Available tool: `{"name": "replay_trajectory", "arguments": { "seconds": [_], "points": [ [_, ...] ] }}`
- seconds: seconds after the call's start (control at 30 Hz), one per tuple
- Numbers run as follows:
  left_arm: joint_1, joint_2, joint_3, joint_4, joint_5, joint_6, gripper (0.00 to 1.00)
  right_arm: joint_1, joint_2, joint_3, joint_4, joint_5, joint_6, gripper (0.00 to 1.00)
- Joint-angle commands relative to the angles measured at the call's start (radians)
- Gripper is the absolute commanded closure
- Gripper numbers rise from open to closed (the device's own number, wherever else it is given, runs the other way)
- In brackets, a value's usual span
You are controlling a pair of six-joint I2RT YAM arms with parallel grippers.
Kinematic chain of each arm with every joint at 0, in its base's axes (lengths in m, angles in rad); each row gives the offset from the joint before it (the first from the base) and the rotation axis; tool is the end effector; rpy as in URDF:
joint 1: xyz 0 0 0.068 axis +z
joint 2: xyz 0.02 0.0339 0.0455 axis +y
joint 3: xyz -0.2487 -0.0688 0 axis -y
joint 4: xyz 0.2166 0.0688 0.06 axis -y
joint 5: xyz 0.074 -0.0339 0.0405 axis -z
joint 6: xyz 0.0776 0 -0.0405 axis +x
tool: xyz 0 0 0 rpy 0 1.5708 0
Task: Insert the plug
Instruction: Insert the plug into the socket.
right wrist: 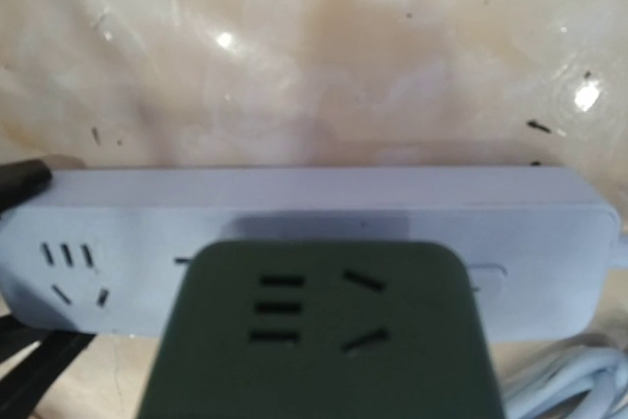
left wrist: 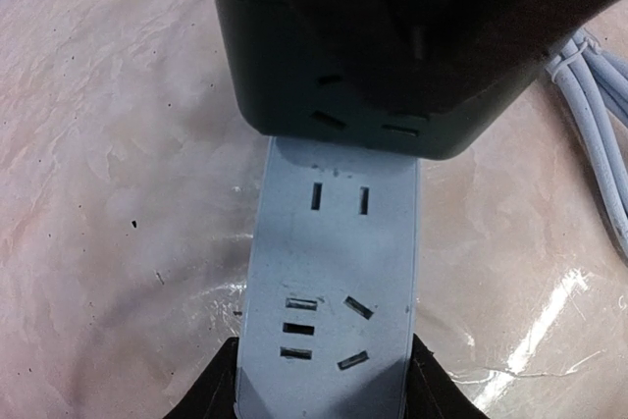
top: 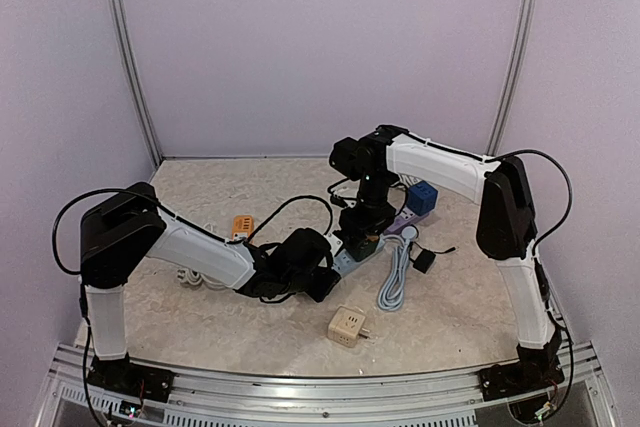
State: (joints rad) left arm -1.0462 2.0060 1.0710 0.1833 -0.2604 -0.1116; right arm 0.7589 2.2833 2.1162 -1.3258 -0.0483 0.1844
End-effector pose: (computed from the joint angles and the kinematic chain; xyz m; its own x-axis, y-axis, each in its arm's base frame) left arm 0.2229 -0.3454 0.0986 -0.4226 0.5153 -0.7456 0.6994 0.7086 0.0934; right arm 0.3007 0.2903 0.1738 -0.8377 -0.5420 -0.0677 -0.5457 0.8357 0.0616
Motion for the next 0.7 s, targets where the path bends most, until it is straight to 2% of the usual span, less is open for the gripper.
{"name": "replay_trajectory", "arguments": {
  "seconds": [0.0, 0.67],
  "points": [
    [0.003, -0.003, 0.014, 0.001, -0.057, -0.004, 0.93, 0.011, 0.063, -0.002, 0.030, 0.120, 0.028, 1.00],
    [0.012, -0.008, 0.020, -0.013, -0.030, -0.017, 0.93, 0.014, 0.081, -0.038, 0.040, 0.153, 0.040, 1.00]
  ]
}}
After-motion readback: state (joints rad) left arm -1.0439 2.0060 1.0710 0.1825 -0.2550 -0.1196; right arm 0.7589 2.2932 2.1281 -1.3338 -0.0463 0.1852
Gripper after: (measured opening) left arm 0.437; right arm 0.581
